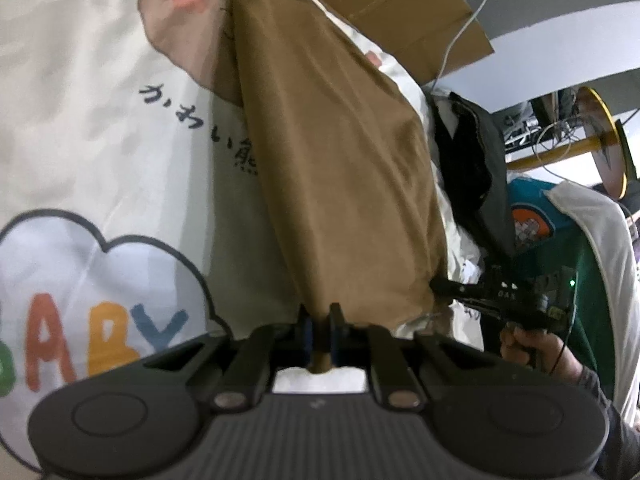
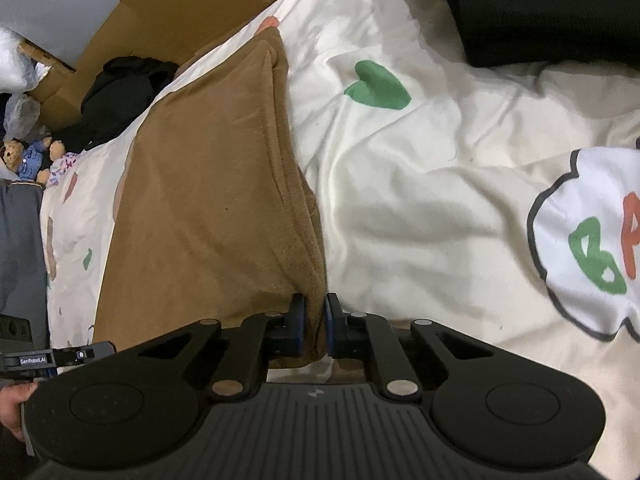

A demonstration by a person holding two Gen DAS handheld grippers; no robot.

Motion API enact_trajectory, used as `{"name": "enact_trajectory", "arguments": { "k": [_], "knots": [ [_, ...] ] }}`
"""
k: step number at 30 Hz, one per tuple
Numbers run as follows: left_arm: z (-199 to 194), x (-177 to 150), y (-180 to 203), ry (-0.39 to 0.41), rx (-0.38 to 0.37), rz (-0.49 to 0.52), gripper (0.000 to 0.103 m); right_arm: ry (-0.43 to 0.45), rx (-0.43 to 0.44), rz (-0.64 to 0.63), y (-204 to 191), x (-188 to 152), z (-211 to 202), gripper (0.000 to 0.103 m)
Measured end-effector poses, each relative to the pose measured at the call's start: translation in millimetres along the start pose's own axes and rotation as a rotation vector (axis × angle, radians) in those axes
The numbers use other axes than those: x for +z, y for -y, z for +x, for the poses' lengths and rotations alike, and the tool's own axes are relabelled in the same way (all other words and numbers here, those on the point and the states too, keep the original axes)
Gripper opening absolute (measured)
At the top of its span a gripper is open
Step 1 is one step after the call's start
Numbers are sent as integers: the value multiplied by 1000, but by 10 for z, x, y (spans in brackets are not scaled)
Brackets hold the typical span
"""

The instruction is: Fold clothes

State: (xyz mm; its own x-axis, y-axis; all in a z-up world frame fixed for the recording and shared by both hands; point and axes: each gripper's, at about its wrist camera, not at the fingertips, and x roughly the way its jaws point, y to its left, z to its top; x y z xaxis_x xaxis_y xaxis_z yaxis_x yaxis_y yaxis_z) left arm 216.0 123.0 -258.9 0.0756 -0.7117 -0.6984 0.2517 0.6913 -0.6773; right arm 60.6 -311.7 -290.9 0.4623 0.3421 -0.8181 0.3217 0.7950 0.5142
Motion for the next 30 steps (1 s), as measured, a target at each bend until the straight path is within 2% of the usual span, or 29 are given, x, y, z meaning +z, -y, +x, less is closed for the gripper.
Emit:
{"name": "enact_trajectory", "arguments": {
  "k": [9, 13, 18, 23, 30],
  "knots": [
    [-103, -14, -65, -23, 37, 2, 7, -56, 30, -1, -57, -149, 10, 11],
    [-157, -60, -63, -27, 63, 24, 8, -72, -11, -42, -92, -112, -13, 13],
    [-227, -90, -84, -47, 91, 37, 9, -79, -68, -69, -107, -26, -89, 29],
    [-331, -111, -108, -40, 106, 32, 19, -50, -88, -80, -128, -20, -196, 35],
    [-530, 27, -11, 13, 154, 63, 43, 8, -132, -88, -128, -7, -317, 39]
  ]
}}
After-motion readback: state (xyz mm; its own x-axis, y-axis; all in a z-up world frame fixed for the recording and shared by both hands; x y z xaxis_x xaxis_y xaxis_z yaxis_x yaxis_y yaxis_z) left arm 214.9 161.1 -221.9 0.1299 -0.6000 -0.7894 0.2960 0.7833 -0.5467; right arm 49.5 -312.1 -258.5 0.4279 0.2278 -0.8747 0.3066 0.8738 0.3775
